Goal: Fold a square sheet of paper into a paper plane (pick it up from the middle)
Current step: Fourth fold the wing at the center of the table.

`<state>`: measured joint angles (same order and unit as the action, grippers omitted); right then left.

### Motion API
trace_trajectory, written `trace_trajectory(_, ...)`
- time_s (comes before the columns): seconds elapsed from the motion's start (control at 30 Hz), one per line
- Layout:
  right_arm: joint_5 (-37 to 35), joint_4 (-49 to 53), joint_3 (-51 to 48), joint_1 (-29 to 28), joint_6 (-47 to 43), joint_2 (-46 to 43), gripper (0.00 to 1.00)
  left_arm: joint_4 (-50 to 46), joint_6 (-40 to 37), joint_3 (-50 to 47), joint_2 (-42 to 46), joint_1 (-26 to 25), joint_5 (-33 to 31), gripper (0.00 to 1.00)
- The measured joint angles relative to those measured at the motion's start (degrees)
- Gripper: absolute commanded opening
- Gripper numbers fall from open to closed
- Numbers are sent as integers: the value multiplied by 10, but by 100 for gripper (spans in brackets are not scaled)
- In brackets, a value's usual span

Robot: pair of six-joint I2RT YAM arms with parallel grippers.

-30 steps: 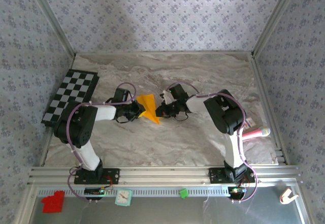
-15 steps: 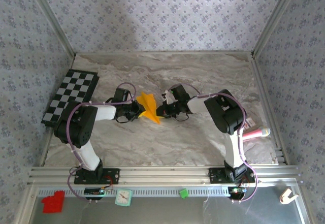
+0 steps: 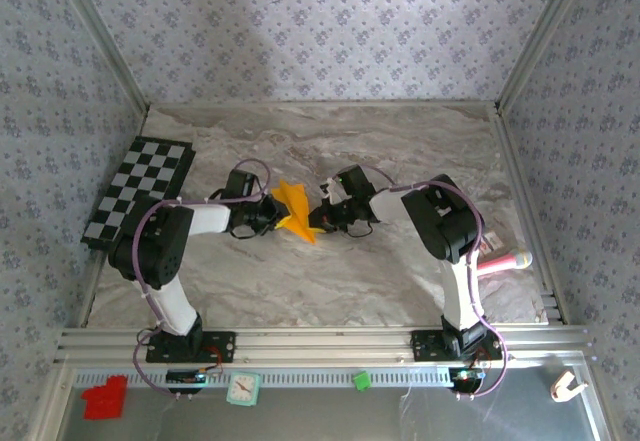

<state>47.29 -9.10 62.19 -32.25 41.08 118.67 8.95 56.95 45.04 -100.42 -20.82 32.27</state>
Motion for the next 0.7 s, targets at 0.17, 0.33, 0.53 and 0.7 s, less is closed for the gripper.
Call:
trace_trajectory(0.17,4,8,5,2,1,3,4,31,-9,21,0,-9,33,17)
trace_trajectory(0.33,7,17,10,2,0,5,4,59,-10,23,-7,-17,52,15)
trace_trajectory(0.53,11,23,14,3,0,7,4,77,-10,23,-30,-18,59,14)
trace_trajectory(0.7,11,26,15,3,0,7,4,85,-10,23,-42,-18,59,14)
